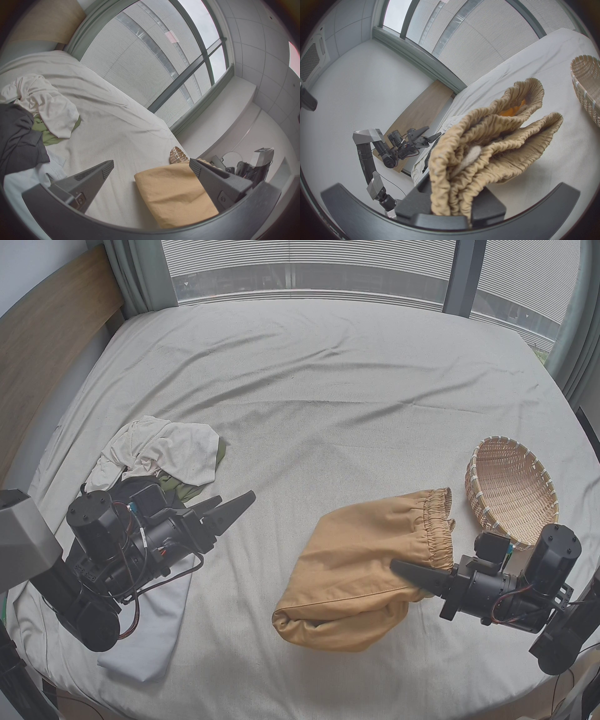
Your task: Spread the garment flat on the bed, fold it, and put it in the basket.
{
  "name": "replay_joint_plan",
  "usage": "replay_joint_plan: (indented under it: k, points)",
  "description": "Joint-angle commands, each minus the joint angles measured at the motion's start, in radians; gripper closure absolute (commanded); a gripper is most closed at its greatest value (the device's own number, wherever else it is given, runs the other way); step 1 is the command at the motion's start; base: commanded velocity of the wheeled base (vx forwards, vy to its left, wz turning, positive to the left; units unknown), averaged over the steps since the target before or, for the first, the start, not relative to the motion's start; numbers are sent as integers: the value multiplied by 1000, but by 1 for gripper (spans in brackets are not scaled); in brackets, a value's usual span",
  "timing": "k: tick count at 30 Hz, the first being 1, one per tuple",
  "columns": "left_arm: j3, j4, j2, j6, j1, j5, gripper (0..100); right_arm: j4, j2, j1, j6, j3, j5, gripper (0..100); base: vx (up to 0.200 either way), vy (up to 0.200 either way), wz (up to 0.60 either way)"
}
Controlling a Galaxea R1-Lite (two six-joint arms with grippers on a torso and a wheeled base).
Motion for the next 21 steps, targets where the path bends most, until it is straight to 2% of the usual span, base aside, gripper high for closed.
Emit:
replay_joint_plan:
  k: [1, 10, 16, 21]
  points:
    - [12, 0, 2, 38, 7, -1, 0, -1, -24, 19, -25, -1, -1, 100, 0, 0, 0]
    - [50, 0, 13, 213, 42, -6, 0, -2, -48, 19, -56, -22, 1, 100, 0, 0, 0]
    - [50, -3, 53, 446, 76, -13, 0, -2, -67, 23, -57, -25, 2, 100, 0, 0, 0]
    - [60, -3, 62, 538, 85, -49, 0, -2, -82, 36, -57, -42, 1, 100, 0, 0, 0]
